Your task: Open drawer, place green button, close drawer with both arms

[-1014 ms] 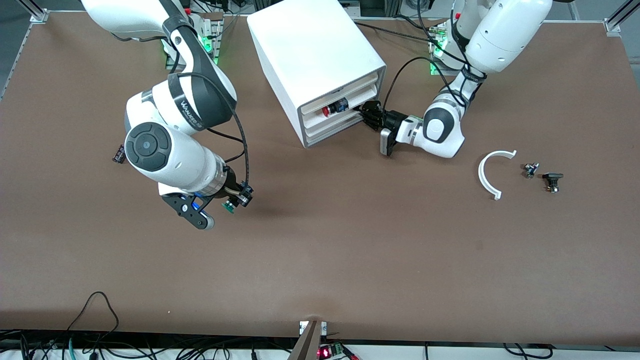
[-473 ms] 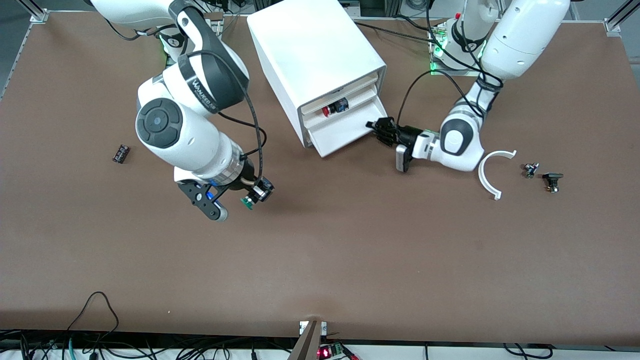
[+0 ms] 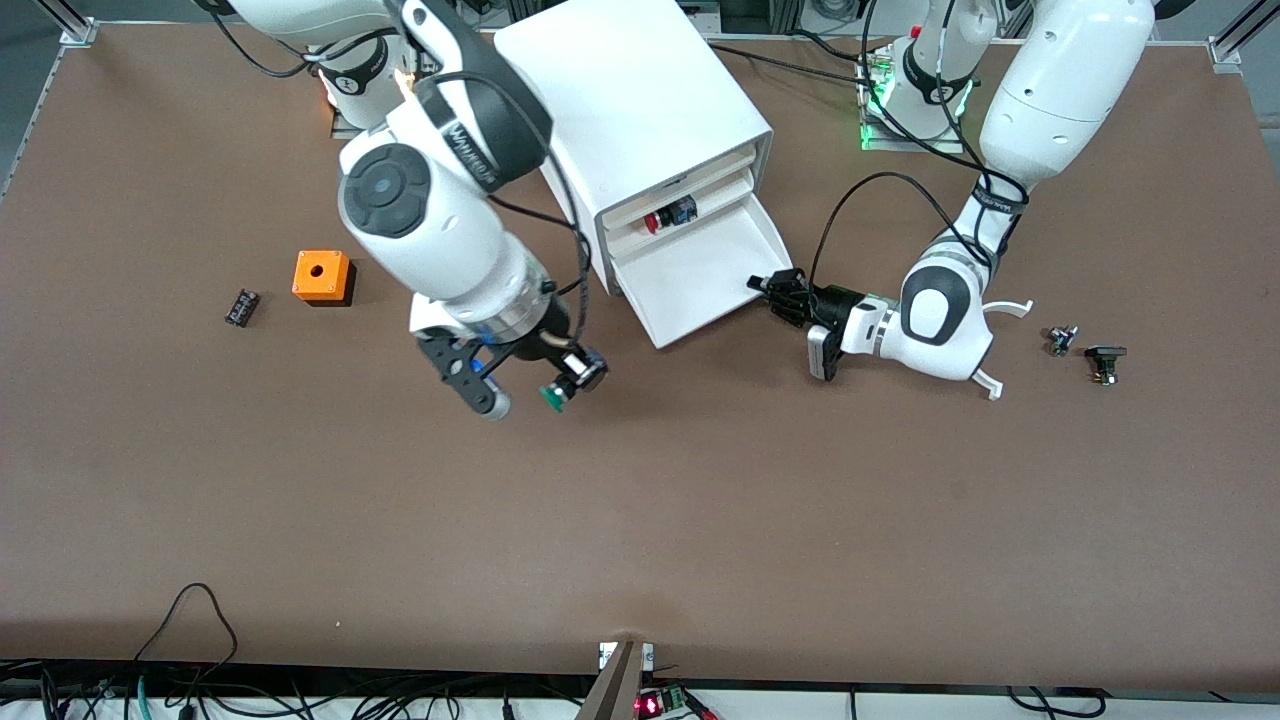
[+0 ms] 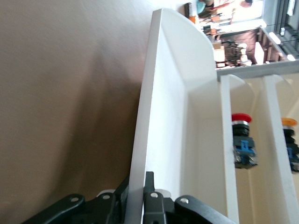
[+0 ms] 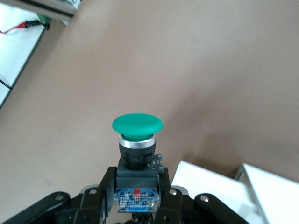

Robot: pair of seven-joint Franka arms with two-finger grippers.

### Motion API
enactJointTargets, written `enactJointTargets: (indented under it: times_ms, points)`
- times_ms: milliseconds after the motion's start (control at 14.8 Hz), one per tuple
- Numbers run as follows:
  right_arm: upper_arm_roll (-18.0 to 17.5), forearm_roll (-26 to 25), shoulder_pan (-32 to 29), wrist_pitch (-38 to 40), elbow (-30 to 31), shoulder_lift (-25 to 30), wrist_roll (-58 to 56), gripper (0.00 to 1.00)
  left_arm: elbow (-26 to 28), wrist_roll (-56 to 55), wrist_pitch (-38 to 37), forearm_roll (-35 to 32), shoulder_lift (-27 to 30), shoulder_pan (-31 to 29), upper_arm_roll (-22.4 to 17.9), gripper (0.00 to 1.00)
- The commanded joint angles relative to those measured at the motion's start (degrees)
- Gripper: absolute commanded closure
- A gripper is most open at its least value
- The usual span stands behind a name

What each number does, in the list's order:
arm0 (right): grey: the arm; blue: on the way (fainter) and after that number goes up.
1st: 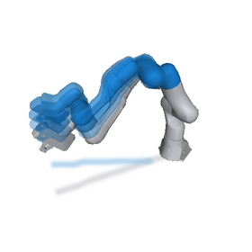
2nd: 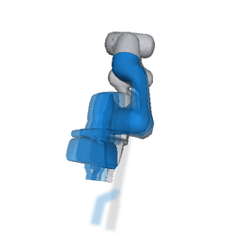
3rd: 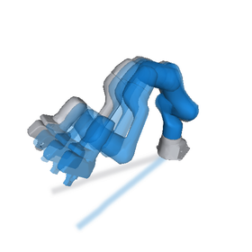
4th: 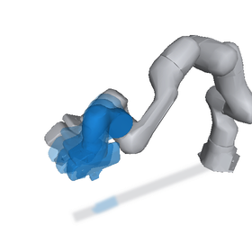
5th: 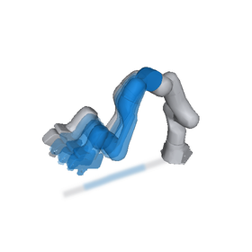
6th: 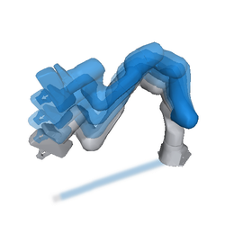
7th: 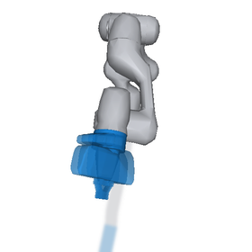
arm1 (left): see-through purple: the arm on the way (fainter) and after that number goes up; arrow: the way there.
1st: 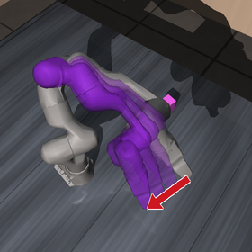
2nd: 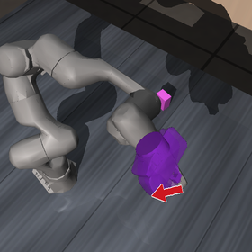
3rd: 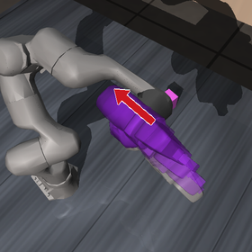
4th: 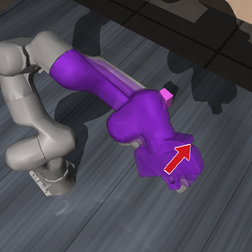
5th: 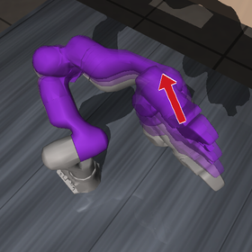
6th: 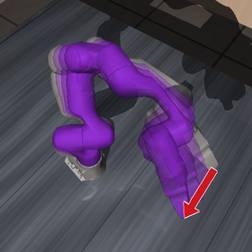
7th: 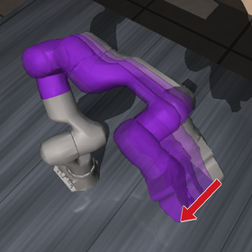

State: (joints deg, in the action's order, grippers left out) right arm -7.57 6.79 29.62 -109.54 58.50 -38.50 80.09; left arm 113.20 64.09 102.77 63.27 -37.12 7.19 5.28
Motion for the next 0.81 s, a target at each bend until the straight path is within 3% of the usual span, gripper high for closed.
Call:
enactJointTargets:
  times_ms: [0,68,135,405,541,743]
  points:
    - [0.3,0.3,3.1,-1.5,-0.8,-1.8,8.7,1.00,-3.2,-1.0,2.7,-2.5,-1.9,0.7,-1.2,0.74]
    - [0.3,0.2,4.5,-1.6,-0.8,-2.3,11.6,1.00,-3.3,-0.9,2.7,-2.8,-1.9,0.7,-1.2,0.44]
    - [0.3,0.2,5.7,-1.7,-0.8,-3.0,14.0,1.00,-3.4,-0.1,2.6,-3.3,-1.9,0.5,-1.2,0.00]
    - [0.3,0.2,9.7,-3.3,-0.7,-5.6,26.4,1.00,-4.6,-0.9,-0.1,-5.1,0.2,-2.3,-1.3,0.00]
    - [0.3,0.2,11.6,-3.9,-0.6,-7.1,30.9,1.00,-8.5,-3.3,-5.3,-9.4,0.3,-4.3,-1.3,0.00]
    - [0.3,0.2,13.7,-7.8,2.6,-7.9,35.9,1.00,-15.8,-15.5,-14.0,-17.5,1.8,-5.7,-1.2,0.00]
